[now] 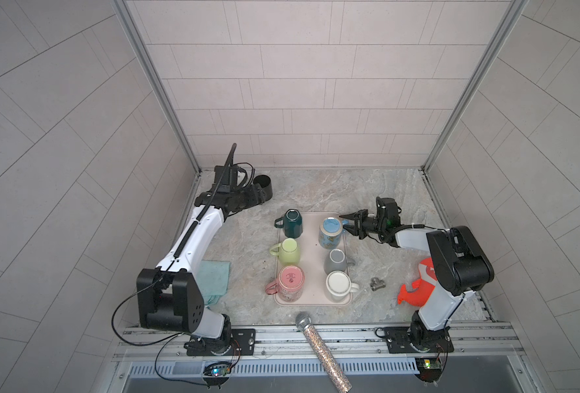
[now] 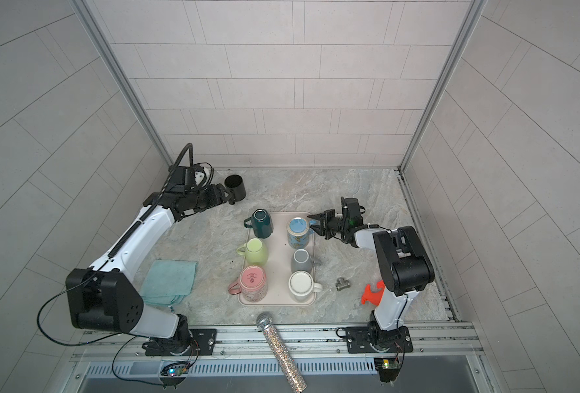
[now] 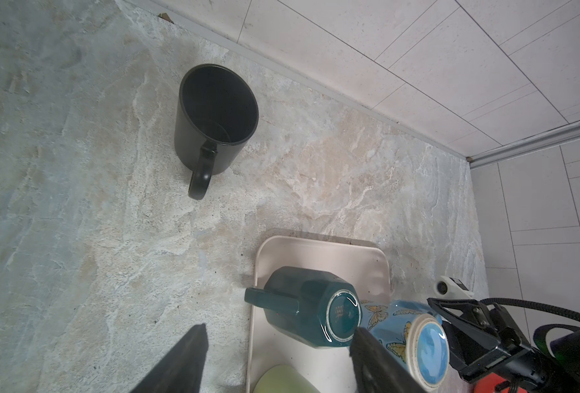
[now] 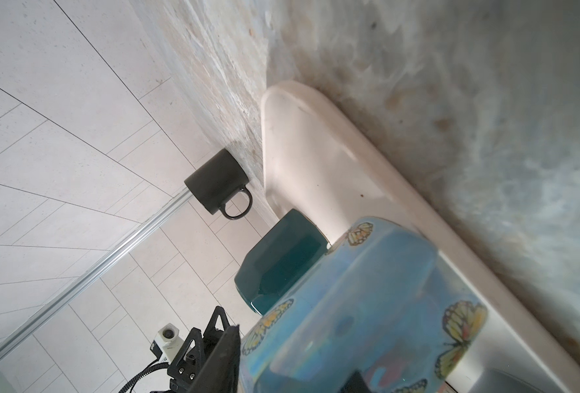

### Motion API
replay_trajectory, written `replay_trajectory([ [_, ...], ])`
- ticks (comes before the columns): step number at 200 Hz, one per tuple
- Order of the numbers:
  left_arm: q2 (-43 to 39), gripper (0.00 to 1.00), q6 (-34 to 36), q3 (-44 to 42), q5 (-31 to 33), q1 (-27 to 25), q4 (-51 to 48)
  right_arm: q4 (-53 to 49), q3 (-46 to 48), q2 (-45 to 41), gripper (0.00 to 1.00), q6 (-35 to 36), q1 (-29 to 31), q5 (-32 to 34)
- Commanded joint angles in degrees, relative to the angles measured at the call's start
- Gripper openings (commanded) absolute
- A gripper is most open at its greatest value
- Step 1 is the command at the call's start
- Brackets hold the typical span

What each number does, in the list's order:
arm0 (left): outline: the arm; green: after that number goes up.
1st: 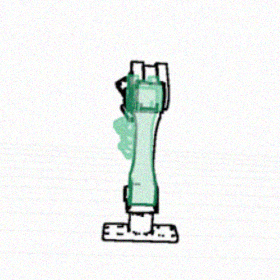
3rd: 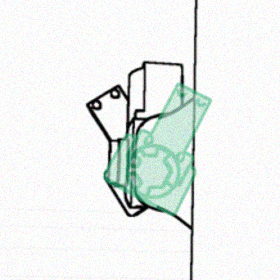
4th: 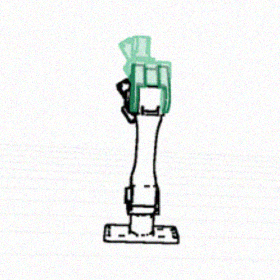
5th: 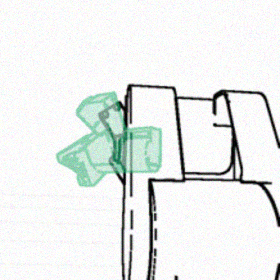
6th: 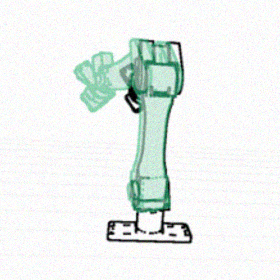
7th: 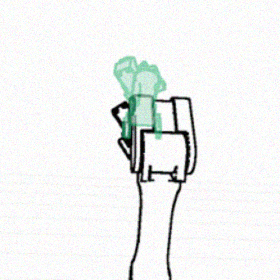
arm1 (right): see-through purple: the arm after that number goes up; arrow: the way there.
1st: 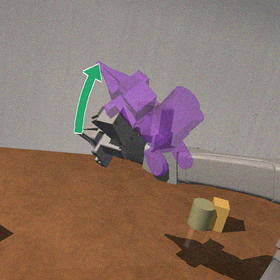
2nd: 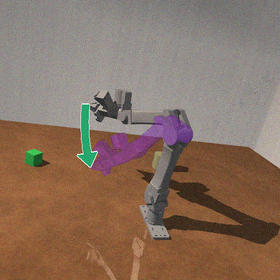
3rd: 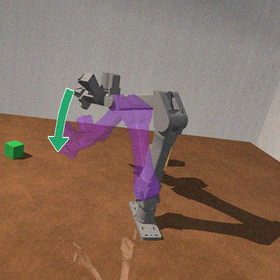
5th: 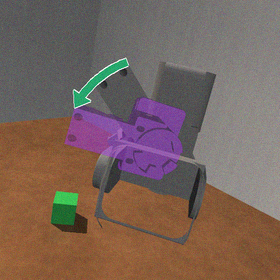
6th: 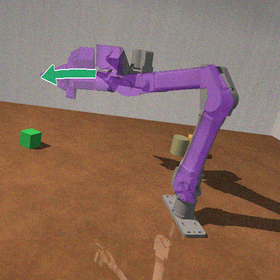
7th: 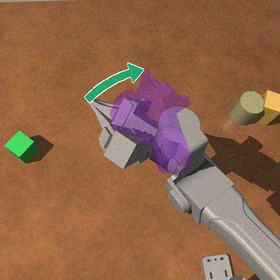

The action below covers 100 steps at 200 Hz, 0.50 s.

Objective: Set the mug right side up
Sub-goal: 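Reach the right gripper to the upside-down blue butterfly mug while the left gripper rises, then close the right gripper on the blue butterfly mug's rim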

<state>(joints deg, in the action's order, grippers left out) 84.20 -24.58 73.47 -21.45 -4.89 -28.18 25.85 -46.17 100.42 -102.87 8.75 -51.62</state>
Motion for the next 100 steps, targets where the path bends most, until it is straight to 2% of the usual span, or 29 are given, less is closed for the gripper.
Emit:
replay_trajectory([
  [1,-0.1,0.73,0.4,-0.4,-0.1,0.4,-0.2,4.1,-0.9,1.3,0.38,-5.2,0.7,1.3],
  [32,-0.2,0.73,0.7,-0.6,0.0,0.6,-0.4,8.1,-0.4,2.9,0.36,-7.5,1.3,1.4],
  [100,-0.5,0.73,0.7,-0.8,-0.1,0.9,-0.6,12.0,-1.1,4.6,0.23,-8.9,2.0,1.8],
])
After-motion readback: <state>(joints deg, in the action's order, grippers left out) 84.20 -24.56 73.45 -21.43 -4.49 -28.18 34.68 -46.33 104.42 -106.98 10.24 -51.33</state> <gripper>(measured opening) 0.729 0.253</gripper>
